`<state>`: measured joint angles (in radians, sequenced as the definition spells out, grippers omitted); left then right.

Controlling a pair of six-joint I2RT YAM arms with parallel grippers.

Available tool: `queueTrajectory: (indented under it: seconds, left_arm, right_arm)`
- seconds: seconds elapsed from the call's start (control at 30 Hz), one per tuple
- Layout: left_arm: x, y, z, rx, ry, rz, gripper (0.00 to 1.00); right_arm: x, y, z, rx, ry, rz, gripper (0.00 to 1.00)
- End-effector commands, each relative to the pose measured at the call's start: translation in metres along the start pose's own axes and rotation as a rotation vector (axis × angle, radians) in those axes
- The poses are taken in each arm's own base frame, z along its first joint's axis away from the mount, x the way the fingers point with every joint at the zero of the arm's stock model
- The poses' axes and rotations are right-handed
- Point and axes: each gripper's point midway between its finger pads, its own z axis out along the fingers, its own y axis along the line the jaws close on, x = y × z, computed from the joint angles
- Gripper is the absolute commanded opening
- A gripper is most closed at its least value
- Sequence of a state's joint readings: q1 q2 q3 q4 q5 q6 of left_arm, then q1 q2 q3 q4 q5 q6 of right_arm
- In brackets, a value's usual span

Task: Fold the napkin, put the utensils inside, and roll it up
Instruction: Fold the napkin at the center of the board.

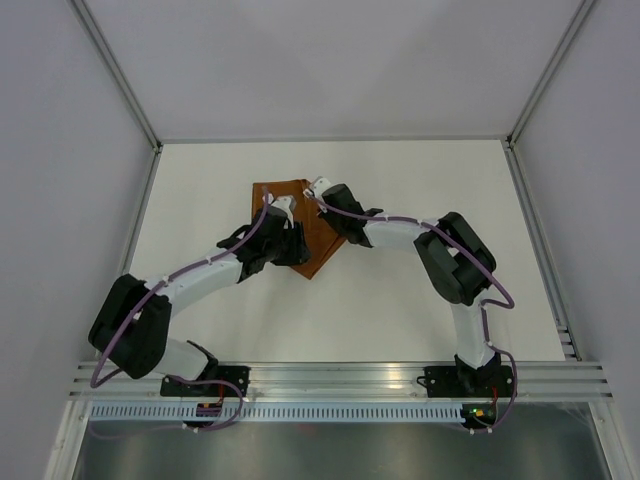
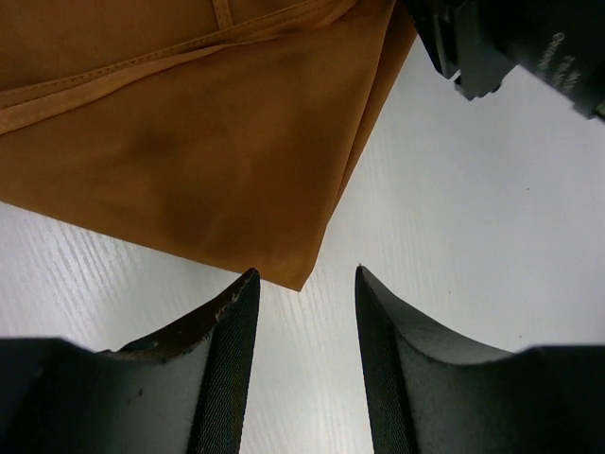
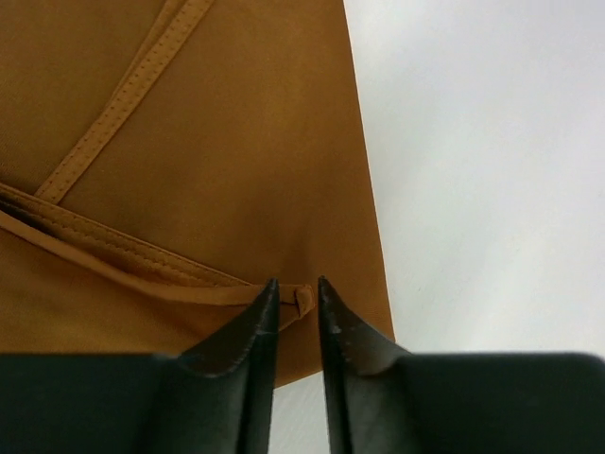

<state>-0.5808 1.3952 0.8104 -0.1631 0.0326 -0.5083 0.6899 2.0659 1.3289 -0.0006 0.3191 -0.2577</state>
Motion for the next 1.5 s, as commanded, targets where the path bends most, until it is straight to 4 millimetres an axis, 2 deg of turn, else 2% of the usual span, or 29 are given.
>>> queueTrajectory:
  seconds: [0.0,0.2,0.23,0.3,0.43,0.57,0.63,0.7,0.73,0.87,0.9,0.93,0.97,1.03,1.07,1.2,1.27,1.3,1.47]
  left_arm:
    - [-0.007,-0.013,0.014,0.051,-0.028,-0.013,0.50]
    - [-0.003,-0.007,0.032,0.021,-0.012,-0.006,0.49]
    - [-0.003,-0.007,0.035,0.017,-0.007,-0.005,0.49]
    - [-0.003,-0.008,0.037,0.017,-0.003,0.000,0.49]
    - [-0.004,-0.010,0.042,0.017,0.005,0.004,0.49]
    - [-0.005,-0.020,0.048,0.021,0.003,0.062,0.49]
    - [-0.008,-0.027,0.049,0.021,0.004,0.086,0.49]
    - [-0.010,-0.024,0.054,-0.014,-0.007,0.107,0.49]
    - [-0.013,-0.031,0.054,-0.007,-0.015,0.123,0.49]
    - [-0.015,-0.030,0.063,-0.084,-0.038,0.197,0.49]
    - [-0.020,-0.032,0.063,-0.100,-0.053,0.204,0.49]
    - [-0.017,-0.031,0.066,-0.115,-0.050,0.215,0.49]
    - [-0.019,-0.030,0.067,-0.136,-0.064,0.220,0.50]
    - [-0.020,-0.031,0.071,-0.151,-0.070,0.230,0.51]
    - [-0.022,-0.030,0.072,-0.163,-0.076,0.232,0.52]
    - [-0.036,-0.030,0.080,-0.205,-0.113,0.210,0.52]
    - [-0.037,-0.030,0.087,-0.217,-0.111,0.199,0.52]
    - [-0.043,-0.034,0.089,-0.217,-0.122,0.193,0.52]
    - [-0.042,-0.033,0.104,-0.245,-0.106,0.177,0.51]
  right_arm:
    - [-0.014,-0.009,-0.010,-0.026,0.001,0.071,0.32]
    - [-0.024,-0.020,-0.025,-0.047,0.005,0.132,0.44]
    - [-0.024,-0.023,-0.026,-0.045,0.009,0.142,0.49]
    - [-0.033,-0.027,-0.029,-0.053,-0.011,0.164,0.52]
    - [-0.044,-0.040,-0.035,-0.056,-0.032,0.197,0.54]
    - [-0.043,-0.047,-0.035,-0.060,-0.025,0.219,0.55]
    - [-0.037,-0.051,-0.032,-0.076,-0.011,0.239,0.54]
    - [-0.034,-0.053,-0.030,-0.086,-0.004,0.250,0.53]
    - [-0.031,-0.058,-0.028,-0.087,0.004,0.259,0.53]
    - [-0.031,-0.071,-0.023,-0.119,0.009,0.300,0.52]
    - [-0.024,-0.070,-0.019,-0.133,0.031,0.311,0.52]
    - [-0.021,-0.078,-0.016,-0.133,0.039,0.329,0.52]
    - [-0.025,-0.080,-0.014,-0.147,0.032,0.340,0.51]
    - [-0.011,-0.086,-0.005,-0.144,0.074,0.362,0.47]
    - [-0.012,-0.088,-0.002,-0.140,0.073,0.364,0.45]
    - [0.007,-0.081,0.014,-0.151,0.134,0.356,0.34]
    - [0.010,-0.078,0.018,-0.156,0.144,0.354,0.32]
    - [0.015,-0.076,0.022,-0.158,0.156,0.353,0.31]
    - [0.028,-0.070,0.026,-0.169,0.194,0.344,0.27]
